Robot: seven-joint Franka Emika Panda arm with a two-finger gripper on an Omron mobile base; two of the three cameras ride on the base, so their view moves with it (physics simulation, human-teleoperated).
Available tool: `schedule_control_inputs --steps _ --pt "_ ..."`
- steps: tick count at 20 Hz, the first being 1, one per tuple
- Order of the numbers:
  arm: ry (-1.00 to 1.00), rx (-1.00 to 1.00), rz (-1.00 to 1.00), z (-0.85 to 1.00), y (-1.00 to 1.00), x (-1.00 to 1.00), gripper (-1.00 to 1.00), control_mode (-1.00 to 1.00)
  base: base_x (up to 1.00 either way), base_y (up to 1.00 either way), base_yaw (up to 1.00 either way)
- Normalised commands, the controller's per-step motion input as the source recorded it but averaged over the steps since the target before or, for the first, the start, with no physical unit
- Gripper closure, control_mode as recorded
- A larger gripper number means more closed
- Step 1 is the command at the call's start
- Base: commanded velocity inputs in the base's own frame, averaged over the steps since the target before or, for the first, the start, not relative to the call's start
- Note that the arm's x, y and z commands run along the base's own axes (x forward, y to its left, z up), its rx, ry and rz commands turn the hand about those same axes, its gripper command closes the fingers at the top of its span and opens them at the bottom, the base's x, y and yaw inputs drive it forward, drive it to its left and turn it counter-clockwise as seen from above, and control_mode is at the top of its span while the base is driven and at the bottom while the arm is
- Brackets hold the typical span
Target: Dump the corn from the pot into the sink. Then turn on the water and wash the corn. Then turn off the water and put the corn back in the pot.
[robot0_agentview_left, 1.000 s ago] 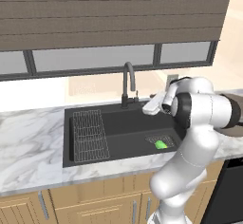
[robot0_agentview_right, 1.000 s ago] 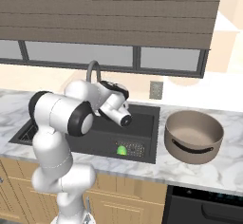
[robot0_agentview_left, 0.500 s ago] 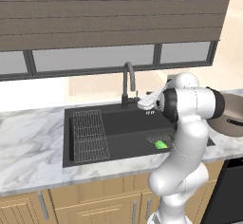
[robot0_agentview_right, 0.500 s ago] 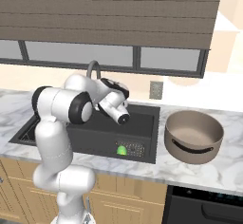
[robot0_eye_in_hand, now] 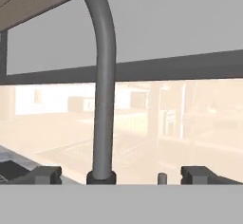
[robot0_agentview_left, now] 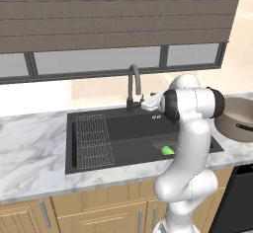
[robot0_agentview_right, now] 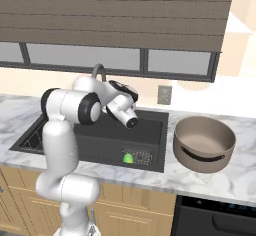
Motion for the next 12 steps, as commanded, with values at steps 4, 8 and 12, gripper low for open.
schedule_control_inputs --steps 4,8,12 --pt "0.00 0.00 0.00 -0.07 0.00 0.42 -1.00 -1.00 0.00 0.00 0.00" --pt "0.00 0.00 0.00 -0.11 0.00 0.46 -1.00 -1.00 0.00 0.00 0.00" --pt "0.00 0.00 0.00 -0.20 0.00 0.38 -1.00 -1.00 0.00 0.00 0.00"
